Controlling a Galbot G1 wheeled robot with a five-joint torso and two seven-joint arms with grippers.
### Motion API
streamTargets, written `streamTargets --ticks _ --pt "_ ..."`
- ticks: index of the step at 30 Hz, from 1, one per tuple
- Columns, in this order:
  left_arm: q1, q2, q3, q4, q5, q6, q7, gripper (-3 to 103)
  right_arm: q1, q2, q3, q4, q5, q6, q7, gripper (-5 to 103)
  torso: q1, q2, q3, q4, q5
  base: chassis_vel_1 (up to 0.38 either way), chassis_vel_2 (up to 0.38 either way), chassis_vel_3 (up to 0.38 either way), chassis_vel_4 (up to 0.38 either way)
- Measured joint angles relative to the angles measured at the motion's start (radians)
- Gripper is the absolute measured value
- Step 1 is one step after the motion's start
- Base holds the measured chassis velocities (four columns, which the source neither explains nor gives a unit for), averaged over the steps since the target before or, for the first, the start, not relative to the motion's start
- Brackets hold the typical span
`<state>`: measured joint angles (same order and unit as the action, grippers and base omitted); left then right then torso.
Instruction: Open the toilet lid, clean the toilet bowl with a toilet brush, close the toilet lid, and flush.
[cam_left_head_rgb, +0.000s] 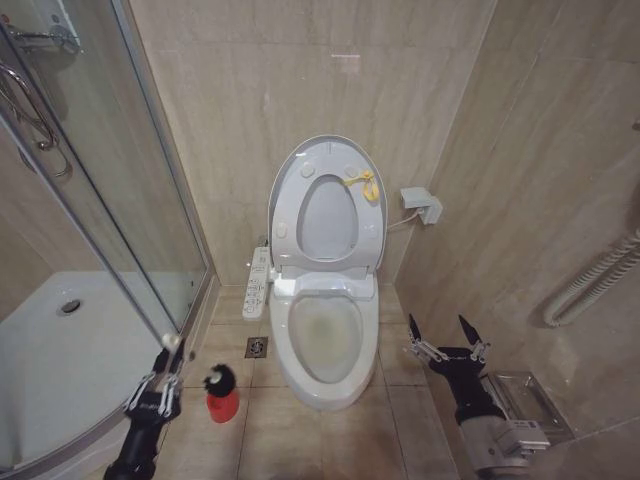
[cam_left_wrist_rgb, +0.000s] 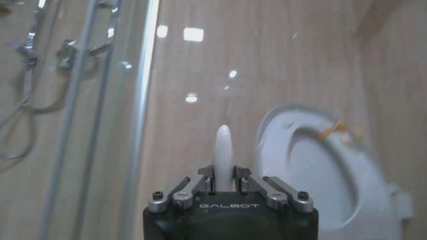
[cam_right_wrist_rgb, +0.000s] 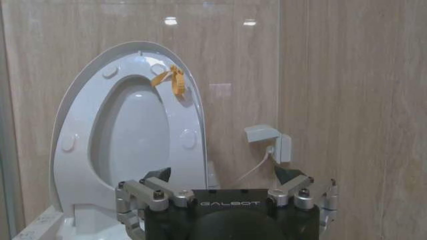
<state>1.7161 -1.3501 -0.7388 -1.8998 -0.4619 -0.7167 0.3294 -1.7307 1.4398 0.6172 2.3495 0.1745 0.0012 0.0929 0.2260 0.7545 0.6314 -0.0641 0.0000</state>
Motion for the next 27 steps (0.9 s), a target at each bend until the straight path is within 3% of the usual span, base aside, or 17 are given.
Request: streamTargets --ticks 3,7,8,11,12,14,22,27 --pt "-0.041 0.014 -0.011 0.107 -0.036 -0.016 0.016 20 0.000 0.000 0.000 0.000 0.000 0.000 0.000 100 0.000 0.000 0.000 0.0000 -0.0002 0.000 0.000 0.000 0.000" --pt "-0.170 0.049 -0.010 0.357 -0.113 -0.060 0.072 20 0.000 0.000 0.000 0.000 0.000 0.000 0.000 100 0.000 0.000 0.000 -0.0001 -0.0004 0.000 0.000 0.000 0.000" --pt "-0.170 0.049 -0.010 0.357 -0.113 -0.060 0.072 20 0.000 0.000 0.000 0.000 0.000 0.000 0.000 100 0.000 0.000 0.000 -0.0001 -0.0004 0.000 0.000 0.000 0.000" --pt "-0.282 0.073 0.011 0.549 -0.154 -0.097 0.121 20 0.000 0.000 0.000 0.000 0.000 0.000 0.000 100 0.000 0.000 0.000 -0.0002 -0.0004 0.000 0.000 0.000 0.000" --pt "-0.282 0.073 0.011 0.549 -0.154 -0.097 0.121 20 0.000 0.000 0.000 0.000 0.000 0.000 0.000 100 0.000 0.000 0.000 -0.0002 -0.0004 0.000 0.000 0.000 0.000" --pt "-0.344 0.086 0.026 0.658 -0.171 -0.104 0.144 20 0.000 0.000 0.000 0.000 0.000 0.000 0.000 100 0.000 0.000 0.000 -0.0001 -0.0003 0.000 0.000 0.000 0.000" --pt "-0.484 0.120 0.083 0.865 -0.259 -0.104 0.203 20 0.000 0.000 0.000 0.000 0.000 0.000 0.000 100 0.000 0.000 0.000 0.0000 -0.0001 0.000 0.000 0.000 0.000" --pt "-0.528 0.133 0.099 0.897 -0.274 -0.104 0.215 20 0.000 0.000 0.000 0.000 0.000 0.000 0.000 100 0.000 0.000 0.000 -0.0002 -0.0001 0.000 0.000 0.000 0.000"
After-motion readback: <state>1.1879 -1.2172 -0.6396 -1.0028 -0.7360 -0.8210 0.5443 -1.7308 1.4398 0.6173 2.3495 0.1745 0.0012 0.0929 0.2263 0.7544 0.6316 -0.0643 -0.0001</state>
